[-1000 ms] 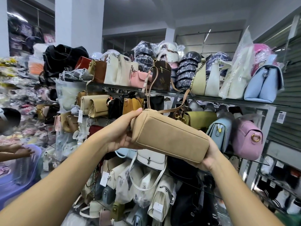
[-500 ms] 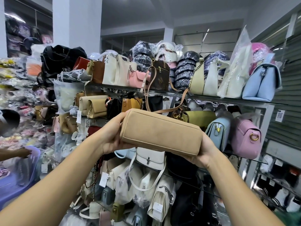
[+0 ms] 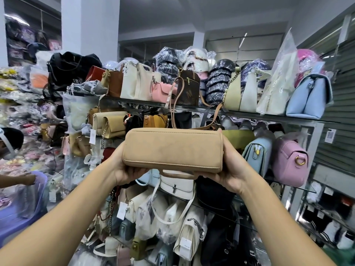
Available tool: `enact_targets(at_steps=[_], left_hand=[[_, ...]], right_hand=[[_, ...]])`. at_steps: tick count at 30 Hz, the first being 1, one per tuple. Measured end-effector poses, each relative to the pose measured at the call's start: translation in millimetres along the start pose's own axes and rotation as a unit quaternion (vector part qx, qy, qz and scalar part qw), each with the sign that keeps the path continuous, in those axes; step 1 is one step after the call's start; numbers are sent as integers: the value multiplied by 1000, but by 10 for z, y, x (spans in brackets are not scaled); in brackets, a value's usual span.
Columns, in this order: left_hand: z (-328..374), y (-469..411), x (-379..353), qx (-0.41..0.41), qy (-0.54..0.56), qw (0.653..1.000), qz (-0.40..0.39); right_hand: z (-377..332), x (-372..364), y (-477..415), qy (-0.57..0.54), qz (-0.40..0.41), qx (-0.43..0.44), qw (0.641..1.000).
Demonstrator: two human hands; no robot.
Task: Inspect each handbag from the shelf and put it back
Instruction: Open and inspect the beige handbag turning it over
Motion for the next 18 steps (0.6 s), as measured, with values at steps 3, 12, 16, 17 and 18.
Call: enact_targets(at_steps=[3, 12, 16, 17, 18], left_hand=[[-28, -51, 34, 2, 17, 1000, -6], [-132, -126, 80, 44, 50, 997, -31], [-171, -140, 82, 72, 57, 994, -51], [-170, -140, 74, 73, 60, 994, -55], [-170, -134, 63, 74, 62, 994, -59]], right_hand=[[-13, -56, 47, 17, 1, 5, 1000], [-129, -227, 147, -7, -46, 59, 997], [-169, -242, 183, -28, -54, 60, 996], [-172, -245, 184, -27, -51, 61, 996], [-171, -248, 184, -26, -49, 61, 997]])
Point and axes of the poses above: each hand's wrist, its own y-axis away from the middle knuckle, its own x-axis out of the back of the hand, z = x × y, the point moved 9 cm from there along -y, towards the middle knuckle, and after that the axes turned 5 degrees about -y, right-handed, at the moved point
